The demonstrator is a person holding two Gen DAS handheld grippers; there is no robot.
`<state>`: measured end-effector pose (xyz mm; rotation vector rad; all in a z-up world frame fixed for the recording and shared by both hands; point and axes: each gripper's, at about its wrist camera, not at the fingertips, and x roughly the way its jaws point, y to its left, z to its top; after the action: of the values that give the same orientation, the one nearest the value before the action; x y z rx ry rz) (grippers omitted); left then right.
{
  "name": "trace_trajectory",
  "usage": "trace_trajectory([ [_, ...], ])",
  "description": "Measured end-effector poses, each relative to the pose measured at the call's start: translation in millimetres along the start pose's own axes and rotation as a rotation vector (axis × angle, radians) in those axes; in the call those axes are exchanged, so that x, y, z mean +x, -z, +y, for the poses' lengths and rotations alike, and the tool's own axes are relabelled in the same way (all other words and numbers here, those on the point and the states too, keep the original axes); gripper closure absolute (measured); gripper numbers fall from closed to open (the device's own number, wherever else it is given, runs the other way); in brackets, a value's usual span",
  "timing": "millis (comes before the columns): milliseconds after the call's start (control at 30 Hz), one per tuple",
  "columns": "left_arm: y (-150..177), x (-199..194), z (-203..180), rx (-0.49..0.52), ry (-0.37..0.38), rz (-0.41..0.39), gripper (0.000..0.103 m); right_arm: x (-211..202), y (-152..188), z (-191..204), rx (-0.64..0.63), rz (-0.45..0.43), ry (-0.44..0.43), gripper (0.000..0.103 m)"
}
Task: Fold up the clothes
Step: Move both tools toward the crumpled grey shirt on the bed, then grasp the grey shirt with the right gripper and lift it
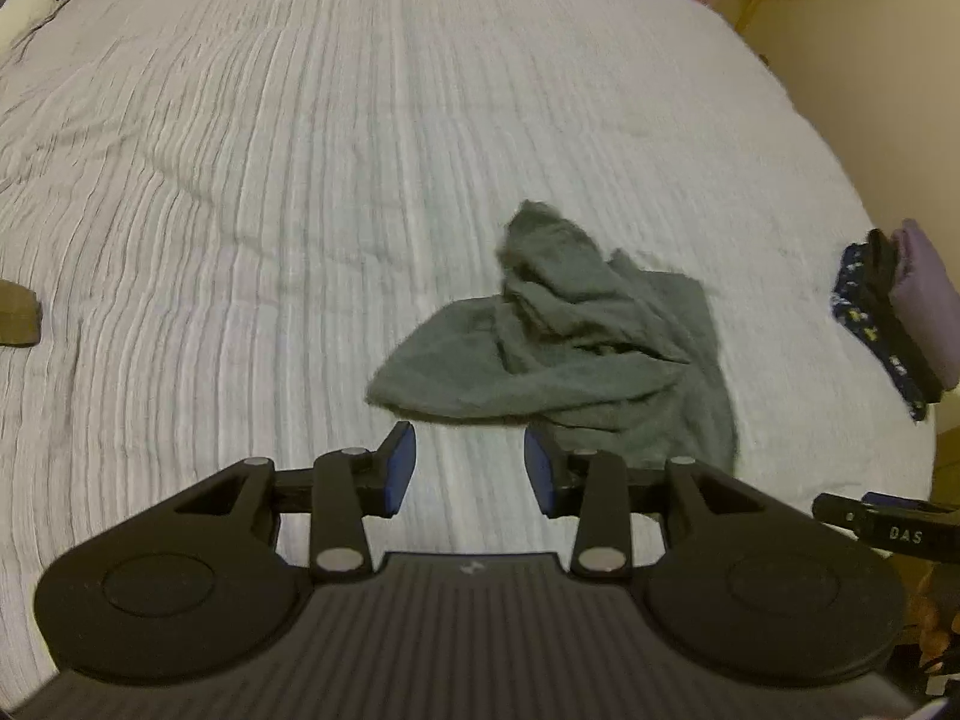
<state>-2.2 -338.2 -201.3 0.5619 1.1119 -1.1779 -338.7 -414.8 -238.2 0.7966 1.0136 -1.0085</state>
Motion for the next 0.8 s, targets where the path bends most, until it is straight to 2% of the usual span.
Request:
trace_trajectory([
  [200,-8,33,28,-0.027,0.006,0.033,0.069,43,-16,29,-0.1,-0.051,0.003,0.024],
  [367,-3,61,50,-0.081,-0.012,0.056,0.069,90,-52,53,-0.185,-0.135,-0.041,0.024],
  [533,1,82,63,-0.138,-0.048,0.052,0.069,147,-82,76,-0.267,-0.171,-0.066,0.024],
  [567,2,86,65,-0.148,-0.054,0.051,0.069,159,-85,78,-0.277,-0.172,-0.07,0.031],
  [600,2,90,66,-0.155,-0.061,0.051,0.069,170,-86,78,-0.288,-0.161,-0.077,0.045],
  [633,2,93,67,-0.158,-0.067,0.051,0.069,180,-86,77,-0.293,-0.138,-0.091,0.087],
  [667,2,96,66,-0.157,-0.072,0.05,0.069,183,-84,73,-0.277,-0.127,-0.112,0.097],
  [800,3,102,57,-0.134,-0.072,0.042,0.069,142,-52,32,-0.209,-0.256,-0.213,0.097],
])
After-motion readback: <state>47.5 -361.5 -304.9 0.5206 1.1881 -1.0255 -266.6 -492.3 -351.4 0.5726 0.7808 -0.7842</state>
